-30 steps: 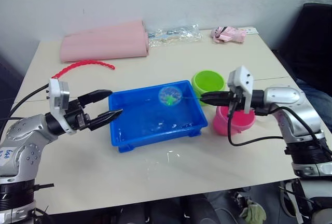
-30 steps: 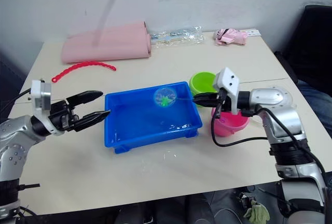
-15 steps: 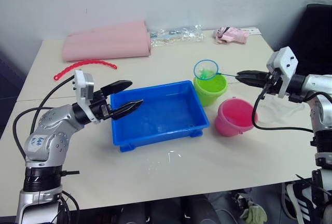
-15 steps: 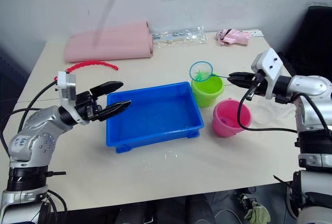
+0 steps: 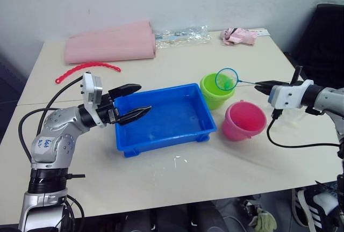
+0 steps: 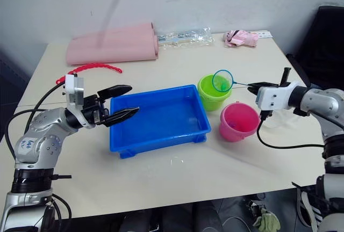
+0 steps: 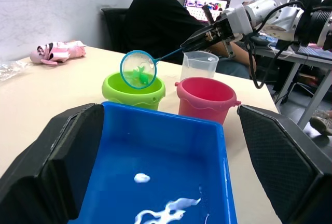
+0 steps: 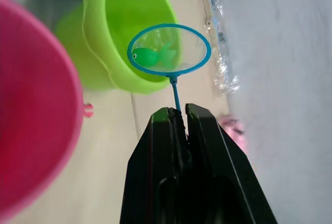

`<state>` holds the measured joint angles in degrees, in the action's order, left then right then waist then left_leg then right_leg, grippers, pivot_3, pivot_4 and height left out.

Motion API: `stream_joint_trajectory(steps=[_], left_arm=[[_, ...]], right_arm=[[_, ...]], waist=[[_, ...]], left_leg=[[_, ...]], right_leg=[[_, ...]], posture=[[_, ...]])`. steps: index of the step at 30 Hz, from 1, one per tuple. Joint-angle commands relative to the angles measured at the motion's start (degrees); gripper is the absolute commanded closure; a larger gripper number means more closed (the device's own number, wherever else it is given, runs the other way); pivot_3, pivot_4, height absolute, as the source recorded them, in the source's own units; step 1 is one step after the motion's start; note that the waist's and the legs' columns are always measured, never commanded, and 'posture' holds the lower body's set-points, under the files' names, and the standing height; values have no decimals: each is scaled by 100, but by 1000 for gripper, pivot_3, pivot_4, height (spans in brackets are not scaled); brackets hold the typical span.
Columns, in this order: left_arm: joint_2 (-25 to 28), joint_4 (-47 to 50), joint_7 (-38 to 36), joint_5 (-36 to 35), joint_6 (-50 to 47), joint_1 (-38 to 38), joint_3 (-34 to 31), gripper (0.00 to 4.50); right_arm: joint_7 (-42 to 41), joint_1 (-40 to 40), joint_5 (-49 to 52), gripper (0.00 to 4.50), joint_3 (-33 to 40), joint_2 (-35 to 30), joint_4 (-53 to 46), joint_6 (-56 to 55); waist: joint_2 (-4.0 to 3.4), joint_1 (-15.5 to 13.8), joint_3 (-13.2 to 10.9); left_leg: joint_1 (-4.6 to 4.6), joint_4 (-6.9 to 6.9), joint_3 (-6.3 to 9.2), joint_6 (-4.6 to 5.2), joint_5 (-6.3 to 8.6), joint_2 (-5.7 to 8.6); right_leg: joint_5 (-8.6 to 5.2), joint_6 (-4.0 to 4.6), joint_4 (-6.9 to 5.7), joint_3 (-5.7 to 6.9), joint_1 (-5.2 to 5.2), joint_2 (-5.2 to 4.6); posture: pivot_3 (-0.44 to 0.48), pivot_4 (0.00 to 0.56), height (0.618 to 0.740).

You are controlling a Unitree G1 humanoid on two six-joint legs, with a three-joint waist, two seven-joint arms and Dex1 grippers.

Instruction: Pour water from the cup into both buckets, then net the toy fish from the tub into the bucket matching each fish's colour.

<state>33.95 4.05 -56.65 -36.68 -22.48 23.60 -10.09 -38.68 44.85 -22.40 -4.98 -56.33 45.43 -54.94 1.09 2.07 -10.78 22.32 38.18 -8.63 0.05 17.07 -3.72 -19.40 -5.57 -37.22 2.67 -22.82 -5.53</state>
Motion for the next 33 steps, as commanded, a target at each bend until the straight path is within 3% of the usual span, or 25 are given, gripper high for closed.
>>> stream_joint_trajectory(steps=[1,11,24,25,27,30,31,33], left_arm=[[74,78,-68,15,60,-100,-70,30],[-157,-1,102,121,204,-172,-28,30],[33,-82,-160,139,235,-191,-122,30],[50,-81,-175,128,232,-194,-136,30],[88,-60,-219,50,245,-205,-213,30],[243,-15,-445,13,365,-320,-340,30],[353,-29,-647,-7,501,-456,-470,30],[549,-25,-897,-70,643,-684,-719,30]], right_arm=[[1588,256,-1232,4500,-100,-322,-51,-574],[4097,551,-3139,4500,-839,-612,-183,-660],[3829,432,-2299,4500,-904,-625,-139,-655],[3690,417,-2102,4500,-892,-584,-59,-674],[2817,302,-781,4500,-768,-326,163,-652],[677,-101,2002,4500,-793,-28,-360,-124],[-367,-348,3383,4500,-598,116,-1090,1019],[-1668,-670,5057,4500,-356,200,-2112,2702]], waist=[[0,12,0],[-1,57,0],[-1,115,0],[0,117,0],[-1,117,0],[2,123,-1],[2,123,-1],[1,131,-1]], left_leg=[[0,0,-1,-2,-1,0],[-3,2,-2,-8,-5,0],[-4,1,-1,-7,-7,-1],[-3,1,-1,-7,-7,-1],[-4,0,-1,-7,-7,-1],[-8,1,1,-6,-7,-4],[-14,-1,4,-4,-6,-6],[-14,-3,9,-2,-6,-8]], right_leg=[[-1,1,-3,-2,-1,1],[-2,3,-17,-5,-3,1],[-3,4,-19,-5,-2,3],[-3,3,-19,-5,-2,3],[-3,3,-18,-5,-2,4],[-2,3,-14,-3,7,7],[-2,3,-12,-3,15,9],[-2,3,-15,-3,15,8]], posture=[[0,150,740],[0,150,740],[0,150,740],[0,150,740],[0,150,740],[0,150,740],[0,150,740],[0,150,740]])
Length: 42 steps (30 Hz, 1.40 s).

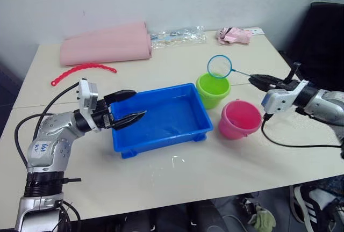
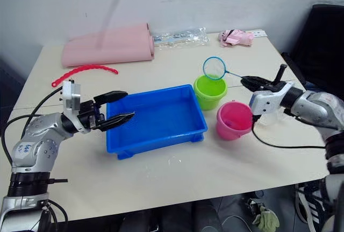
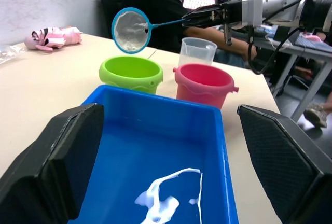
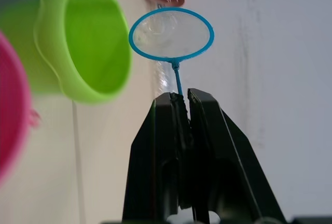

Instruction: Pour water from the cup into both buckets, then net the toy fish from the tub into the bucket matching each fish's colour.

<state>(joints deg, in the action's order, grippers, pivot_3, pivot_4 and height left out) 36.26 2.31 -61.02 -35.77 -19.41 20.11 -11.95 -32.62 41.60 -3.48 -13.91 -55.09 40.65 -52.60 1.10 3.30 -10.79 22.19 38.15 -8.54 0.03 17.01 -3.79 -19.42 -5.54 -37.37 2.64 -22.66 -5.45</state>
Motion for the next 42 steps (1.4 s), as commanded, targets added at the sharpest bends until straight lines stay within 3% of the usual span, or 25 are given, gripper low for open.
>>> stream_joint_trajectory(steps=[1,4,8,12,16,22,24,35,42], left_arm=[[424,192,-511,-259,302,-444,-711,30],[689,400,-361,-908,-303,-685,-1441,30],[1113,835,-755,-1017,-414,-1564,-2003,30],[1300,1470,-1143,-811,-235,-2569,-2302,30],[1088,2092,-1397,-531,183,-3542,-2370,30],[1024,2603,-1387,-549,29,-4279,-2123,30],[1031,2658,-1350,-671,-112,-4390,-2118,30],[1260,2439,-1387,-666,-211,-4135,-2052,30],[1451,2212,-1424,-739,-313,-3940,-2215,0]], right_arm=[[-2729,-505,3754,4500,589,17,-2122,3270],[-3312,-852,4633,4500,480,-234,-3304,4754],[-3646,-1064,5053,4500,457,-213,-4547,6102],[-4048,-1395,4576,4500,83,5,-5145,6255],[-3878,-1925,4210,4500,-163,452,-5410,6345],[-3916,-2600,3321,4500,-490,1027,-4889,5893],[-4030,-2608,2771,4500,-574,1252,-4359,5258],[-4418,-2610,2266,4500,-438,2214,-2858,4232],[-4519,-2648,2327,1768,-251,2269,-2931,4172]], waist=[[-1,8,0],[-6,-41,-4],[-4,-74,-2],[-5,-90,-2],[13,-150,8],[19,-160,12],[19,-154,12],[19,-143,12],[17,-136,11]], left_leg=[[-1,-1,3,2,1,-8],[4,2,10,4,2,-11],[9,-1,32,13,11,-6],[7,-6,25,20,20,10],[12,-9,27,15,32,9],[13,-7,22,19,38,14],[8,-7,20,19,38,12],[1,-6,16,9,38,0],[0,-8,15,6,39,-1]], right_leg=[[1,0,-7,-3,3,-1],[1,0,-15,9,2,-20],[-2,6,19,12,11,-50],[-2,5,26,18,11,-69],[-2,5,44,22,12,-67],[-2,5,48,28,13,-68],[-1,5,42,27,14,-65],[-2,10,41,24,15,-37],[-3,11,38,23,12,-40]], posture=[[0,150,740],[0,150,740],[0,150,740],[0,150,740],[0,150,740],[0,150,740],[0,150,740],[0,150,740],[0,150,740]])
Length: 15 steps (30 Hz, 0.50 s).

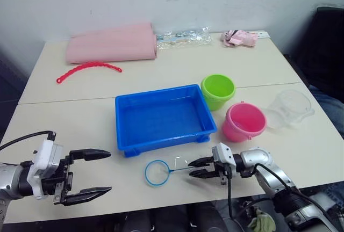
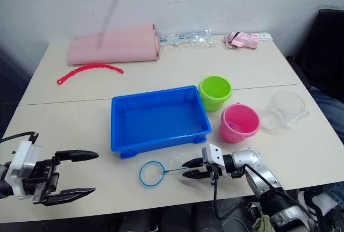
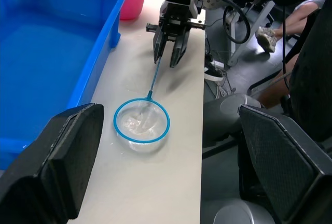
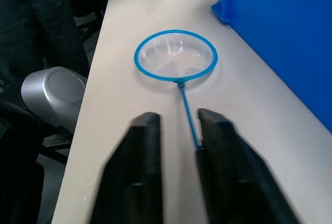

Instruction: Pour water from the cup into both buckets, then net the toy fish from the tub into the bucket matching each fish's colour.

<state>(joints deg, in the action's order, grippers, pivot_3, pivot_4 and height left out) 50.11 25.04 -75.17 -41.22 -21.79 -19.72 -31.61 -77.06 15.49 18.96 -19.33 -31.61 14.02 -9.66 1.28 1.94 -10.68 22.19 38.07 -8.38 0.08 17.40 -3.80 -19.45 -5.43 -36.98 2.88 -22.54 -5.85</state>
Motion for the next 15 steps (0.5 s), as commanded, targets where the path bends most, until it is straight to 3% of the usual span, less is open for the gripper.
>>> stream_joint_trajectory(steps=[1,4,10,15], left_arm=[[62,-99,56,-194,-88,65,-322,0],[74,-230,7,-65,5,-21,-553,0],[-110,-647,241,689,592,-357,-820,0],[-324,-1534,725,1729,1719,-601,-1034,0]], right_arm=[[-44,-92,155,1453,405,-163,-446,-80],[-86,-293,440,93,779,-550,-1141,205],[-122,-1133,1413,34,1892,-1741,-2942,1271],[148,-1493,1488,34,3100,-2194,-3110,1325]], waist=[[0,0,0],[-4,-7,-2],[-9,-23,-5],[0,-1,1]], left_leg=[[0,0,0,0,0,0],[2,0,0,-1,2,0],[1,-4,1,-1,6,-1],[-4,-10,0,16,24,-1]], right_leg=[[0,0,0,0,0,0],[0,0,2,-1,-1,-5],[0,0,9,0,-1,-7],[-2,4,15,-3,2,-13]], posture=[[0,150,740],[0,150,740],[0,150,740],[0,150,740]])
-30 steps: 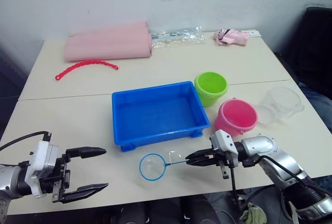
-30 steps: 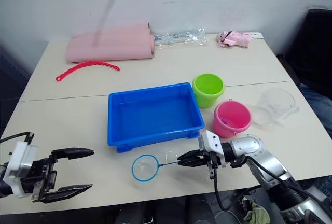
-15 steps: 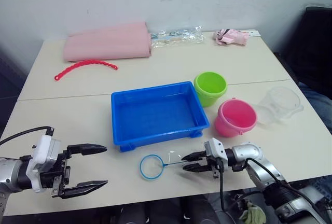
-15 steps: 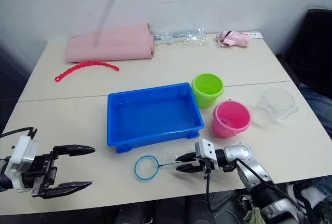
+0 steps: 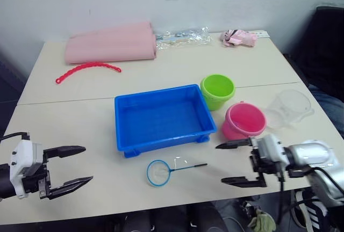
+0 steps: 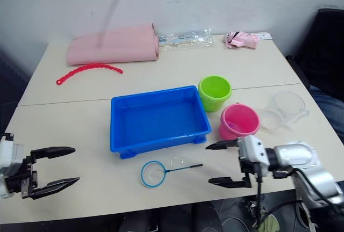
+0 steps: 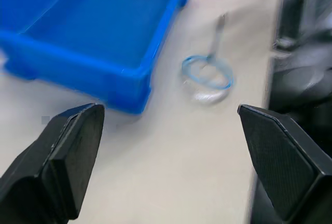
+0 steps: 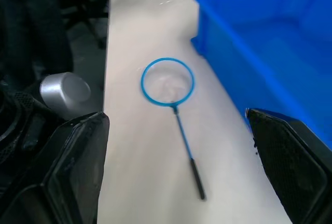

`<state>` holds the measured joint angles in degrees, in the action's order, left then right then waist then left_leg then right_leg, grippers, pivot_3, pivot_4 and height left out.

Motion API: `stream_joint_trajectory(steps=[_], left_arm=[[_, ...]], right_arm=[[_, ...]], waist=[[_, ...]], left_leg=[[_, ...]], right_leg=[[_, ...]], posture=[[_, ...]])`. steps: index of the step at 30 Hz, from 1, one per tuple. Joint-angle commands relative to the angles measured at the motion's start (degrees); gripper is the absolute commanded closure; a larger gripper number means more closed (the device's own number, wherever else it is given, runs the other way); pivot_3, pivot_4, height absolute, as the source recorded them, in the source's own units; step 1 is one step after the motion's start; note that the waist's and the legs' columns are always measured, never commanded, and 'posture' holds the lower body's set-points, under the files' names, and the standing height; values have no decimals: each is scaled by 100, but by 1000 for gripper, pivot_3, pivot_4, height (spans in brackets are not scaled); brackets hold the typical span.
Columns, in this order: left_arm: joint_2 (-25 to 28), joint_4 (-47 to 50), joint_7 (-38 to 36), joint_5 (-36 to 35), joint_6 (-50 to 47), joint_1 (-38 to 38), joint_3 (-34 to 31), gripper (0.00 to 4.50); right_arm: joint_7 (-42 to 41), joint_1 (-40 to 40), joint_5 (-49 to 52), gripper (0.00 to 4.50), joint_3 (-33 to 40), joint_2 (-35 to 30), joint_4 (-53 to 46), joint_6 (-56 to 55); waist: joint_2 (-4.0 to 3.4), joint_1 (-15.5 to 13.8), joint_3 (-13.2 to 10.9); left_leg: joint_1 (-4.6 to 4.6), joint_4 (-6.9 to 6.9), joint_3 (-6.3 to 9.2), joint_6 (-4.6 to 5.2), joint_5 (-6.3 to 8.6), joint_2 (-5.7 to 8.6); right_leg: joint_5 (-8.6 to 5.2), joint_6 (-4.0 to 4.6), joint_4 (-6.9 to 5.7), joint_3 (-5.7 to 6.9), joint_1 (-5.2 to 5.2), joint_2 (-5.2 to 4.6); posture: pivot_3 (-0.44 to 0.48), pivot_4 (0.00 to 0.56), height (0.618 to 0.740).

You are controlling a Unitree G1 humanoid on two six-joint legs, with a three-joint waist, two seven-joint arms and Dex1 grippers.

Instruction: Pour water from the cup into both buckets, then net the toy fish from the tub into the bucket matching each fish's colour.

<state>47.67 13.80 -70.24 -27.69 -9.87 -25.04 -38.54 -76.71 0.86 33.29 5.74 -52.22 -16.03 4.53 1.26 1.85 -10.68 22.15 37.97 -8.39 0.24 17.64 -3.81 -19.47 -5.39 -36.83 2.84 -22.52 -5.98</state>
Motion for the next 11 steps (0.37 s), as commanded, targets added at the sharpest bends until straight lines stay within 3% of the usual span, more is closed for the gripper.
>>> stream_joint_trajectory(steps=[1,5,11], left_arm=[[-108,-535,316,395,593,-54,-395,0],[-178,-974,340,486,993,-127,-410,0],[-200,-994,425,368,957,-110,-273,0]], right_arm=[[111,-36,-16,34,743,-173,-38,-172],[98,114,-373,34,1282,-388,636,-570],[-58,352,-637,34,1259,-394,1313,-1119]], waist=[[2,1,1],[2,-10,1],[9,-17,5]], left_leg=[[0,0,0,0,1,0],[1,0,2,2,1,1],[6,-1,10,3,-4,11]], right_leg=[[0,0,0,0,-1,0],[0,1,3,-3,0,-7],[0,-1,16,2,10,-21]], posture=[[0,150,740],[0,150,740],[0,150,740]])
